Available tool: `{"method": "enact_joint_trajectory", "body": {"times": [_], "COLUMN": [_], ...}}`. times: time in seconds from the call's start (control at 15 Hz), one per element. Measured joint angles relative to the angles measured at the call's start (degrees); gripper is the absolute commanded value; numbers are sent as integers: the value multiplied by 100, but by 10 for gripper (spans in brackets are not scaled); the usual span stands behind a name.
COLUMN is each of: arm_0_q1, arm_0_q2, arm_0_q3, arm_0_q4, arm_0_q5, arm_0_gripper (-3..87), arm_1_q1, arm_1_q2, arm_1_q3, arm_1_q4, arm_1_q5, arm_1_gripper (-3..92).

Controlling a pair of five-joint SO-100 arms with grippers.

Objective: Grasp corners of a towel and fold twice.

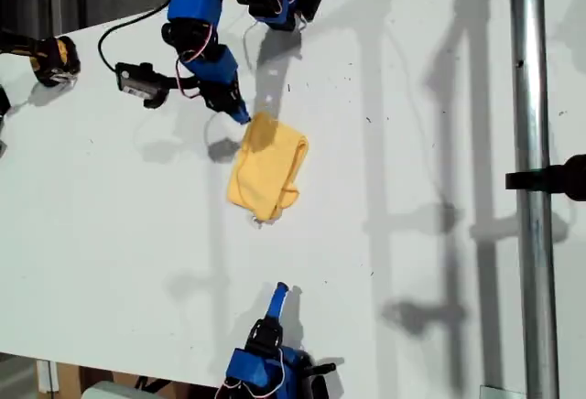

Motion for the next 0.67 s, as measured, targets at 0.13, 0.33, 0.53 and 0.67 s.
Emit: {"method": "enact_joint_trajectory", "body": {"times": [0.13, 0.33, 0.53, 0.67], "arm_0_q1": [0, -18, -18, -26], "arm_0_q2": [0, 0, 0, 0], "arm_0_q3": [220, 598, 853, 905], "arm_0_q4": [0, -193, -316, -308], "arm_0_q5": [-149, -404, -879, -1547], "arm_0_gripper": [170, 157, 126, 126], "arm_1_q1": [-290, -888, -949, -967], "arm_1_q2": [1626, 4298, 6021, 6161], "arm_1_q3": [1688, 3973, 5106, 5265], "arm_1_q4": [-26, -9, 668, 800], "arm_1_q5": [694, 1740, 2391, 2584], "arm_1_gripper": [-1, -1, 4, 100]}}
